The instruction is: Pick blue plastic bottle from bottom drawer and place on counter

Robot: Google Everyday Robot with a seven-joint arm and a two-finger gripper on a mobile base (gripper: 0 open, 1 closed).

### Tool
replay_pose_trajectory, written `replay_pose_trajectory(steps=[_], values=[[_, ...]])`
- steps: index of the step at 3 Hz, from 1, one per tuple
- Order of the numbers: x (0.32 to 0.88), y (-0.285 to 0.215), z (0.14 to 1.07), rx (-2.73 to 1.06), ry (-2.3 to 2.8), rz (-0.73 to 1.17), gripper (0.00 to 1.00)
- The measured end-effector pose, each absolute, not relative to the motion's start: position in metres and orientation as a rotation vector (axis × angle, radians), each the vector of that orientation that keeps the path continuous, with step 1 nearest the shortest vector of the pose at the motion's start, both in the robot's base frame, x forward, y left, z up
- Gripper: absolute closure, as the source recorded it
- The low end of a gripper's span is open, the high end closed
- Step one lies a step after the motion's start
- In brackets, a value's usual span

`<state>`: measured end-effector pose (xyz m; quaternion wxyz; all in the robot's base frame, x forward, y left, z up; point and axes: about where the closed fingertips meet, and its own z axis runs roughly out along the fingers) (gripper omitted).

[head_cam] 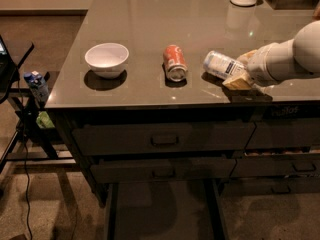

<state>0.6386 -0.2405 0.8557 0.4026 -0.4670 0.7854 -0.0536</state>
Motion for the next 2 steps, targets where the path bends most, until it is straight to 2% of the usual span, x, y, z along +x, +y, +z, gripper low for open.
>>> replay_pose_trajectory(steps=[1,2], values=[[0.6386,-0.2404,0.8556,-1.180,1.985,-0.135,0.00],[0.6386,-0.2404,0.8556,-1.180,1.985,-0.135,0.00]])
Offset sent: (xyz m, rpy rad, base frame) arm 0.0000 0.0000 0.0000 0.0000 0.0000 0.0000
